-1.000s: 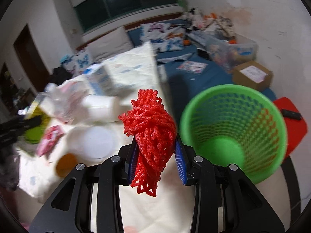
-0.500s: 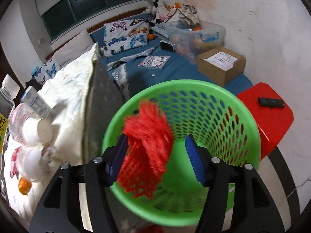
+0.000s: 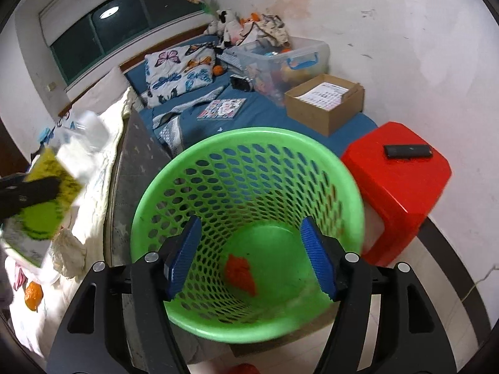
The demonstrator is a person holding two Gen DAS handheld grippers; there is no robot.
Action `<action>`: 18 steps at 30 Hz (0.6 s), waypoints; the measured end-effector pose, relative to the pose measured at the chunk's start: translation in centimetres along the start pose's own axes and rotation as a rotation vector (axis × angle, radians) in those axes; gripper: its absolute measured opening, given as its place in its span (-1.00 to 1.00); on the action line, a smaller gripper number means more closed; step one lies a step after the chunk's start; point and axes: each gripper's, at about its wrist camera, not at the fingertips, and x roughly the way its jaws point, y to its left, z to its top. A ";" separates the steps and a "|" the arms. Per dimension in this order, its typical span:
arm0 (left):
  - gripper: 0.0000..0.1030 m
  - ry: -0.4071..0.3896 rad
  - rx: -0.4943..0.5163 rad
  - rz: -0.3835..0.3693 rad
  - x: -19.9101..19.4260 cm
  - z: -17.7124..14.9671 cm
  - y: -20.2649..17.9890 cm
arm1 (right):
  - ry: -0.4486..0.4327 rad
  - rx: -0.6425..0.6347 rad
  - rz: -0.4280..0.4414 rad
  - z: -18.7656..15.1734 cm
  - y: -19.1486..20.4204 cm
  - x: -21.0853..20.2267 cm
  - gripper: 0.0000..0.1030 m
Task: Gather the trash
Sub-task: 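Drop the net bag into the green basket with the right tool while the left tool drops the bottle in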
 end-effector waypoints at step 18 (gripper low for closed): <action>-0.06 0.157 0.035 0.003 8.1 1.0 -2.7 | 0.021 0.078 0.014 -2.1 -1.9 -1.2 0.37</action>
